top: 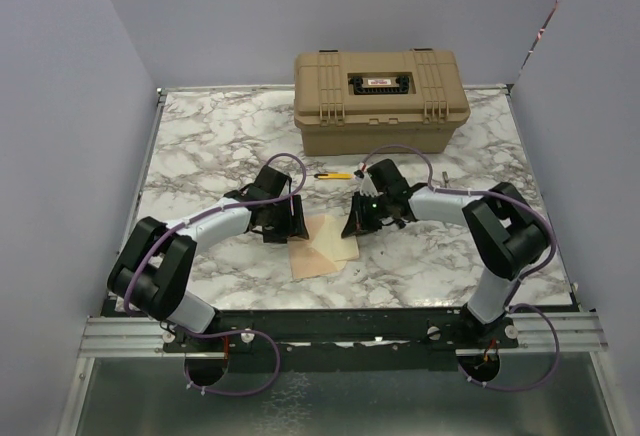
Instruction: Place the letter into the envelope and seal it
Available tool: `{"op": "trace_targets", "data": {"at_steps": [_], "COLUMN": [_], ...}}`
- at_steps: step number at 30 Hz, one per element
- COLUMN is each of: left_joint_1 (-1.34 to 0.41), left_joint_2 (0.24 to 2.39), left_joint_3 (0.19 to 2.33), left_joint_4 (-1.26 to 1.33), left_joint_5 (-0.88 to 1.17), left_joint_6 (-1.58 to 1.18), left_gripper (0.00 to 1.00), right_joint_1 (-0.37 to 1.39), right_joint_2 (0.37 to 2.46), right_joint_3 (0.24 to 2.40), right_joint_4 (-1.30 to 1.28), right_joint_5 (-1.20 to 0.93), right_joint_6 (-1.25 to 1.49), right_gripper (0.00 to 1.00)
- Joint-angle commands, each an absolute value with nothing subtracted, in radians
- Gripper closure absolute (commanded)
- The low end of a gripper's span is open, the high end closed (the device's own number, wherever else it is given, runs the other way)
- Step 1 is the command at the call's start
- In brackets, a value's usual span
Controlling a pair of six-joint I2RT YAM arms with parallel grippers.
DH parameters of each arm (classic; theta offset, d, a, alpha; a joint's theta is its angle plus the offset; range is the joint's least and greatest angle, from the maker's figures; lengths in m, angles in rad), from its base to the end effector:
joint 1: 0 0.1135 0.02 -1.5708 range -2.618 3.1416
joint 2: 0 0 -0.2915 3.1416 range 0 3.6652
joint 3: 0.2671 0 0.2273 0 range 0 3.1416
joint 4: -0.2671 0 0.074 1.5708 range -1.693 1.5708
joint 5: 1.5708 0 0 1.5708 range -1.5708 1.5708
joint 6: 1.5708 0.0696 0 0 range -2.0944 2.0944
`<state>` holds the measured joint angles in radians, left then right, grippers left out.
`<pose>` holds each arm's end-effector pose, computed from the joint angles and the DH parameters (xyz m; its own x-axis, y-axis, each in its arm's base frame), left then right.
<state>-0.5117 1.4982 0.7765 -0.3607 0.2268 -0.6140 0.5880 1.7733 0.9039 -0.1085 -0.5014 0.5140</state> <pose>0.2274 -0.1457 0.1792 -0.9572 -0.1063 -0.2691 0.0216 0.9013 -0.4326 0.2655 0.2172 0.1583 -0.9499 -0.1151 -0.2906 -0.2789 0.7318 0.6218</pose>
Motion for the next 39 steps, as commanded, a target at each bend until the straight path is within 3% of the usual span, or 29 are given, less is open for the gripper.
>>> {"op": "trace_targets", "data": {"at_steps": [1, 25, 27, 32, 39], "left_joint_1": [-0.512, -0.513, -0.512, -0.513, -0.511], "left_joint_2": [1.525, 1.541, 1.539, 1.537, 1.539], "left_joint_3": [0.744, 0.732, 0.730, 0.722, 0.717], "left_joint_4": [-0.385, -0.359, -0.359, -0.359, -0.361], "left_joint_5": [0.237, 0.244, 0.236, 0.217, 0.212], "left_joint_6": [-0.615, -0.608, -0.605, -0.601, -0.594], "left_gripper": [0.37, 0.39, 0.40, 0.40, 0.40], "right_joint_1": [0.594, 0.703, 0.707, 0.707, 0.707], "right_joint_2": [1.795, 1.940, 1.938, 1.882, 1.804], "right_joint_3": [0.929, 1.073, 1.082, 1.091, 1.102], "right_joint_4": [-0.127, -0.167, -0.186, -0.287, -0.426], "right_joint_5": [-0.485, -0.506, -0.489, -0.400, -0.285], "right_joint_6": [0.665, 0.663, 0.660, 0.645, 0.637], "right_gripper": [0.99, 0.99, 0.94, 0.65, 0.41]}}
